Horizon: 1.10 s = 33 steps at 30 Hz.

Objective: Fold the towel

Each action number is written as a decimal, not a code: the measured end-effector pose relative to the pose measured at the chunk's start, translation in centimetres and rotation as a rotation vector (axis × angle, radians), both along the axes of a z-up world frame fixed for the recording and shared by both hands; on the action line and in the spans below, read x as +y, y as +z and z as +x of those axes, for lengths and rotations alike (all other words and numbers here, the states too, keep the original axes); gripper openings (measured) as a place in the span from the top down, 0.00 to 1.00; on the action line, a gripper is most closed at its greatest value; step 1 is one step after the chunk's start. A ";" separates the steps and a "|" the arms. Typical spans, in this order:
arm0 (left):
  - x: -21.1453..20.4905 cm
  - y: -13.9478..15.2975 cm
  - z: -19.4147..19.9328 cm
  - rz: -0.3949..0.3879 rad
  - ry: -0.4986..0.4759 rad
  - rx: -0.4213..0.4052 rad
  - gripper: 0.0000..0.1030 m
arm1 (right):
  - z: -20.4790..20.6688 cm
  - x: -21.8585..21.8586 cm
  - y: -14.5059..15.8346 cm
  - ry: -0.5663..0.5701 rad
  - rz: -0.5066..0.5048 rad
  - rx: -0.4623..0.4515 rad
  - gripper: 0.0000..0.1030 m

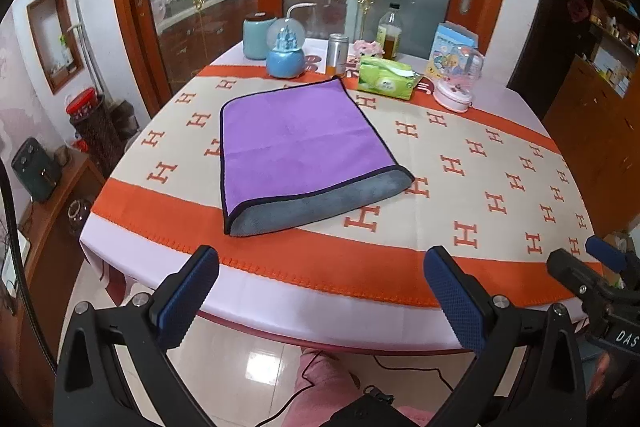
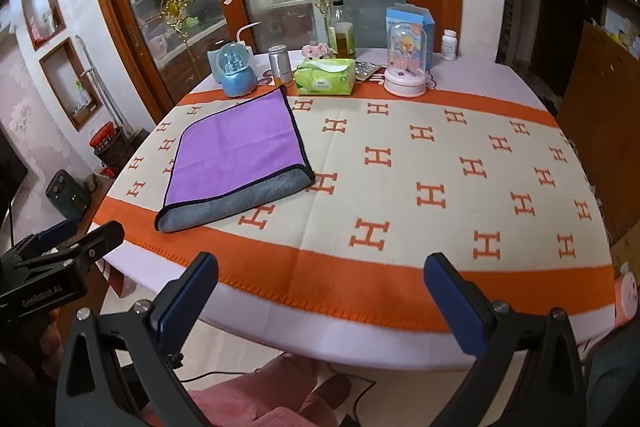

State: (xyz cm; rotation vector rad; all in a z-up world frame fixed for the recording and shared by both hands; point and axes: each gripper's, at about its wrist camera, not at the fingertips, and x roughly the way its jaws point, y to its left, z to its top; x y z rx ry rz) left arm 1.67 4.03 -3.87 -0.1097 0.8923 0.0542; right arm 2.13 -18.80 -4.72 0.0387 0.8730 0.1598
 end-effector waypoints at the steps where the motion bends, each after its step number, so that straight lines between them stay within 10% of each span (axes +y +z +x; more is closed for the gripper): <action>1: 0.4 -0.3 0.4 -0.006 0.009 0.007 0.01 | 0.4 0.0 -0.1 0.007 -0.001 0.001 0.00; 33: 10.0 -9.1 14.2 -0.037 0.098 0.225 0.01 | 17.4 7.6 -7.7 0.348 -0.168 0.009 0.12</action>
